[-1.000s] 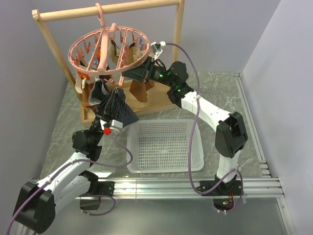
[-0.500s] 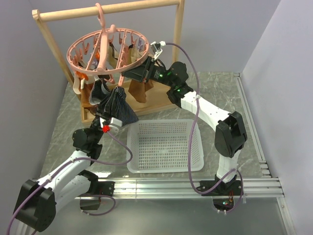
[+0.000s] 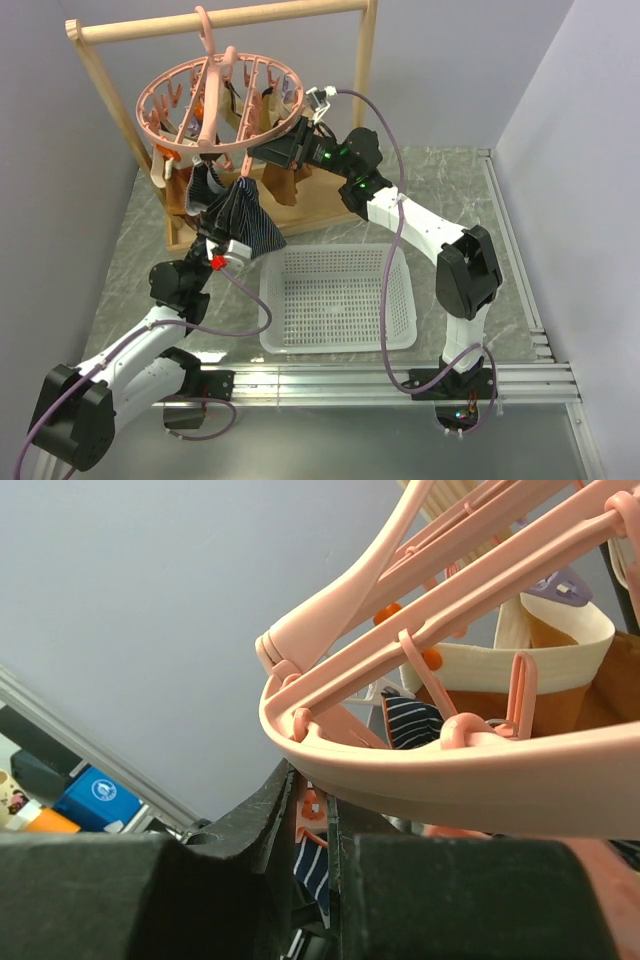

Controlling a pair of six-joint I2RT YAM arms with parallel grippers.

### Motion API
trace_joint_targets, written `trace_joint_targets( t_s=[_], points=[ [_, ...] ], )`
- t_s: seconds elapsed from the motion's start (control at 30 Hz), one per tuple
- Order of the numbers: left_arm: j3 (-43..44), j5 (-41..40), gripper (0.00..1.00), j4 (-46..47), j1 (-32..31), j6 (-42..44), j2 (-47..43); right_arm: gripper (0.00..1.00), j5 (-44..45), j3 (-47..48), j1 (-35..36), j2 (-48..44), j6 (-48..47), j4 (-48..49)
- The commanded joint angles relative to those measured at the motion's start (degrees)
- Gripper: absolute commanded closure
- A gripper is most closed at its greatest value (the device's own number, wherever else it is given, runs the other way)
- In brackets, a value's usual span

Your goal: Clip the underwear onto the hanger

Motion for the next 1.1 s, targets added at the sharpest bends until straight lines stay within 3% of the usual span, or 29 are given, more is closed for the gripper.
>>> trace_joint_targets(
  t_s=[0.0, 1.07],
  points=[
    [3.0, 1.5, 1.0, 2.7, 0.1, -0.9, 0.2, 1.0, -1.1, 2.0, 0.8, -0.4, 1.4, 3.5],
    [5.3, -1.5, 1.0, -0.3, 1.6, -0.7, 1.8, 1.0, -5.3, 1.1, 0.7, -1.0, 3.4, 5.7]
  ],
)
